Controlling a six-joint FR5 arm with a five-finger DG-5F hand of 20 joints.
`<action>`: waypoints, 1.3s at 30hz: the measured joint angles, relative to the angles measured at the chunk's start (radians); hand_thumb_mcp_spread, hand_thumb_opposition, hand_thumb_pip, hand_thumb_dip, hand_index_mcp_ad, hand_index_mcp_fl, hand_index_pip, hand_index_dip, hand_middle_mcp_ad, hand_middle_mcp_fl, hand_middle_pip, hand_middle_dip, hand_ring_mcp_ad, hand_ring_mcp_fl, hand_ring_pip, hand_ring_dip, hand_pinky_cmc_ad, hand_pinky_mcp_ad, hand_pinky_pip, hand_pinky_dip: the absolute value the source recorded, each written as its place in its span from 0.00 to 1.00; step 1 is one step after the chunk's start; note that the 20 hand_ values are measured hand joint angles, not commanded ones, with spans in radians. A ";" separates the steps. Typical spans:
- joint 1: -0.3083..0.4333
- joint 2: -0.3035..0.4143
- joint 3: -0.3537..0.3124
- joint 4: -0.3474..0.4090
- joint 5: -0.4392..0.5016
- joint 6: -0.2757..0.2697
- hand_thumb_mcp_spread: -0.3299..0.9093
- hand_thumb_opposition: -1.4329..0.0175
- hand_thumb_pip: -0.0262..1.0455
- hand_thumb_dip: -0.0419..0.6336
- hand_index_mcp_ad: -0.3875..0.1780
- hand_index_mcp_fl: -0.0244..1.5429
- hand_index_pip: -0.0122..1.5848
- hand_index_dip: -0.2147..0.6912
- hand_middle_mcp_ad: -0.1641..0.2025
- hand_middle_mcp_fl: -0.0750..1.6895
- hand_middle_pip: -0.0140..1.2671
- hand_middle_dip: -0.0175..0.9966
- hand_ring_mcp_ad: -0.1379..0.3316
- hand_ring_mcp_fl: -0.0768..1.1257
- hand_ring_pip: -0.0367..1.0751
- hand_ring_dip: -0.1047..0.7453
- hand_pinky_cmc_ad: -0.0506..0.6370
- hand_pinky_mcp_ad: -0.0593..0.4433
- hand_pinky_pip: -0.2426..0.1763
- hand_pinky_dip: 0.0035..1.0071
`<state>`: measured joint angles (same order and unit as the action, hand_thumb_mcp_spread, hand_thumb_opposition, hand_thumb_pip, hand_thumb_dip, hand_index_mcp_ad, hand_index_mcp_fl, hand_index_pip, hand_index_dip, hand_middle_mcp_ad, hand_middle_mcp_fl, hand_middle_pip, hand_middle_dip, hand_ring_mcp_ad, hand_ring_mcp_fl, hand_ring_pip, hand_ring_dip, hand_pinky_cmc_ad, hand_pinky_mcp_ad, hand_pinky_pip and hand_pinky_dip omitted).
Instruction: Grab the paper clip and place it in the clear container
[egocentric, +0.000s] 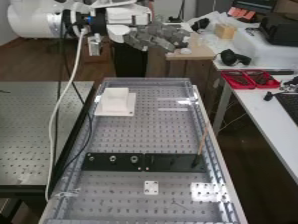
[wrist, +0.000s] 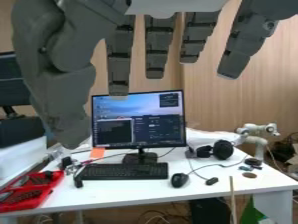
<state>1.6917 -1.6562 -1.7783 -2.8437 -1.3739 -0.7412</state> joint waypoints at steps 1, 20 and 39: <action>-0.001 0.002 0.000 0.000 0.000 0.000 0.59 0.45 0.49 0.45 0.38 0.25 0.21 0.45 0.46 0.14 0.11 0.22 0.49 0.06 0.13 0.24 0.61 0.68 0.47 0.32; -0.046 0.007 -0.003 0.005 -0.033 0.009 0.59 0.47 0.49 0.45 0.41 0.25 0.16 0.47 0.46 0.14 0.11 0.22 0.50 0.06 0.13 0.24 0.62 0.71 0.47 0.34; -0.080 0.008 0.001 -0.002 -0.078 0.028 0.59 0.47 0.49 0.45 0.41 0.25 0.15 0.47 0.45 0.14 0.11 0.22 0.50 0.06 0.13 0.24 0.62 0.71 0.44 0.34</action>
<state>1.6115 -1.6485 -1.7769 -2.8462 -1.4522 -0.7134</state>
